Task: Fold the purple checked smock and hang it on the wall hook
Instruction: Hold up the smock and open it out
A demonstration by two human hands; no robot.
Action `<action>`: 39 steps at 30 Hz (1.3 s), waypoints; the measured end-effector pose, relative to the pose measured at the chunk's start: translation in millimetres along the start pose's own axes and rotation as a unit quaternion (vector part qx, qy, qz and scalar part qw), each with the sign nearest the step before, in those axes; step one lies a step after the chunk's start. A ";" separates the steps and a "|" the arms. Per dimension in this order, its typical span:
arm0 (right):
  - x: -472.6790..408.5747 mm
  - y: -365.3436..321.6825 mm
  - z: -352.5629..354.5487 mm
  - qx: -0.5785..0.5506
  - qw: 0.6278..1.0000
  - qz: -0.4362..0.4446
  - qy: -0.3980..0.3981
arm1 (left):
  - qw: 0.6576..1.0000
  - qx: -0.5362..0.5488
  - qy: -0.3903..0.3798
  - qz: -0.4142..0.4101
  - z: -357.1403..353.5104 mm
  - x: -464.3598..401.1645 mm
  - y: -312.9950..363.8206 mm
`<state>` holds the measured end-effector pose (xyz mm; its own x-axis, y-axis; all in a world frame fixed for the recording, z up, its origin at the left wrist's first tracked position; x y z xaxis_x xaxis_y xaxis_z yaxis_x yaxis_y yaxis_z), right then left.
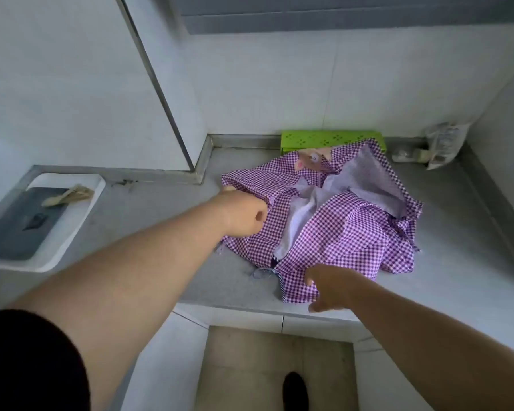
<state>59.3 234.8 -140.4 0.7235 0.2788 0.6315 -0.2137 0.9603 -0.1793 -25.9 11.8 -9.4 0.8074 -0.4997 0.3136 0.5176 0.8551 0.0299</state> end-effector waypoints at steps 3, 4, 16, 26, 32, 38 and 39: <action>-11.5 -3.5 -13.6 0.101 0.994 0.016 0.028 | 0.999 0.023 -0.023 0.011 -9.5 -1.6 -7.3; -14.0 -5.2 -19.5 0.125 0.991 0.016 0.040 | 0.999 0.026 -0.024 0.015 -13.1 0.2 -8.5; -21.1 0.5 -33.4 -0.019 0.994 -0.041 0.097 | 0.993 0.025 -0.118 -0.010 -76.6 0.5 -0.3; 6.3 35.4 -2.9 -0.371 0.911 -0.116 0.136 | 0.992 0.034 -0.117 0.043 -144.3 -14.6 17.1; 28.3 48.8 12.2 -0.405 0.895 -0.105 0.152 | 0.995 -0.024 -0.093 0.031 -162.7 -24.8 16.0; 48.5 61.8 20.2 -0.378 0.918 -0.059 0.107 | 1.000 -0.004 -0.020 -0.005 -147.2 -30.8 31.9; 50.8 60.5 23.0 -0.352 0.929 -0.055 0.104 | 0.999 0.044 -0.004 -0.002 -142.8 -29.6 36.5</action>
<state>68.0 306.9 -101.8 0.8425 0.1037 0.5287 0.2977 0.7283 -0.6173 9.5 38.0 -153.2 0.8030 -0.5024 0.3206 0.4938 0.8621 0.1141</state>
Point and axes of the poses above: each hand's wrist, its own x-axis away from the middle knuckle, its own z-axis out of the back of the hand, y = z × x, the point moved 3 cm from there along -x, towards the middle knuckle, and after that the axes turned 7 degrees about -z, right-handed, at the moved point
